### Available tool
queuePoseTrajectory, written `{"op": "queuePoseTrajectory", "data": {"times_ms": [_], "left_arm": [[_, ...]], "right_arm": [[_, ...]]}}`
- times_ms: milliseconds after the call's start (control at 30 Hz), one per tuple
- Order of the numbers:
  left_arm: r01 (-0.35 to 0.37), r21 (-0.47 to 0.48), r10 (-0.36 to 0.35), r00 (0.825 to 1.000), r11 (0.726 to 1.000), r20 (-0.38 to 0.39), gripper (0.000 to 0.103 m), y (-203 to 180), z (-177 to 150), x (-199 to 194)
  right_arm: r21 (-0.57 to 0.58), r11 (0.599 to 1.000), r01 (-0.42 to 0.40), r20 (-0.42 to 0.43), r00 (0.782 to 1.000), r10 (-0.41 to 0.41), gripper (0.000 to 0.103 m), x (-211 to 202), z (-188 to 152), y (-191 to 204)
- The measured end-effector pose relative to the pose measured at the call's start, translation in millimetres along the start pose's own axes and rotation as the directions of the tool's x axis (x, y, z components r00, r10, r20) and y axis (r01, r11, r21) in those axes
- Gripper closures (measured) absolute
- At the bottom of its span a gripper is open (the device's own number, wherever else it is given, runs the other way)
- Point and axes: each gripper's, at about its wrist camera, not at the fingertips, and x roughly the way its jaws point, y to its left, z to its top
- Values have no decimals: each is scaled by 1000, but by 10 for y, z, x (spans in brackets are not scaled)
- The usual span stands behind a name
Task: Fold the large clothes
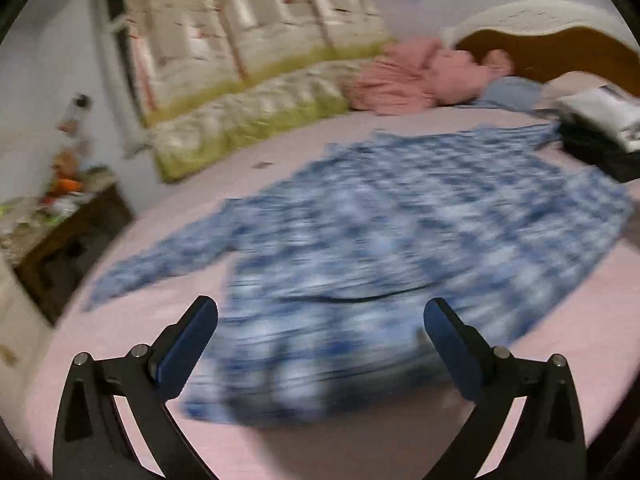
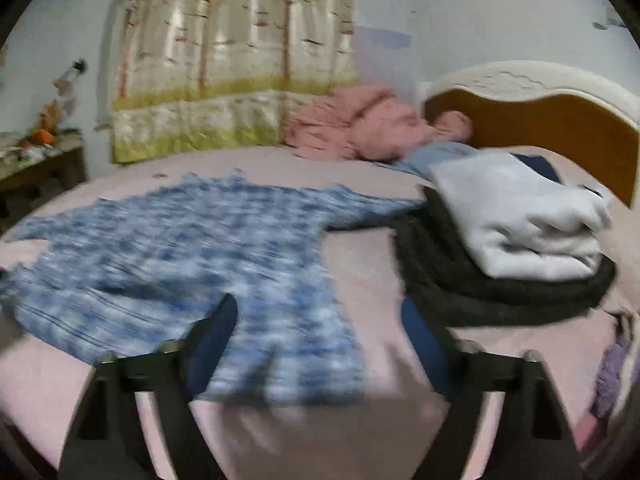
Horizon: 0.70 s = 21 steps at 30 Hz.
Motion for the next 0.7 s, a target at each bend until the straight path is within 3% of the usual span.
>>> {"op": "queuePoseTrajectory", "data": {"times_ms": [67, 167, 300, 367, 433, 533, 700], "left_arm": [[118, -27, -120, 990, 993, -70, 1, -180, 60, 153], [206, -60, -213, 962, 977, -169, 1, -477, 155, 478], [228, -98, -243, 951, 969, -189, 1, -666, 398, 941], [162, -63, -172, 964, 985, -204, 4, -704, 536, 1171], [101, -49, -108, 979, 994, -172, 7, -648, 662, 1265], [32, -70, -35, 998, 997, -48, 7, -455, 819, 1141], [101, -140, -93, 994, 985, 60, 7, -213, 693, 676]], "right_arm": [[4, 998, -58, -20, 998, 58, 16, 40, 60, 151], [-11, 992, -129, -90, 988, 128, 16, 172, 62, 408], [-75, 989, -124, -171, 979, 110, 16, 344, -61, 701], [-101, 989, -105, -183, 979, 86, 16, 428, -124, 772], [-117, 991, -71, -196, 979, 47, 16, 486, -188, 772], [-111, 993, -27, -195, 981, 5, 16, 498, -233, 702], [-37, 999, 9, -176, 984, -15, 16, 453, -234, 505]]}}
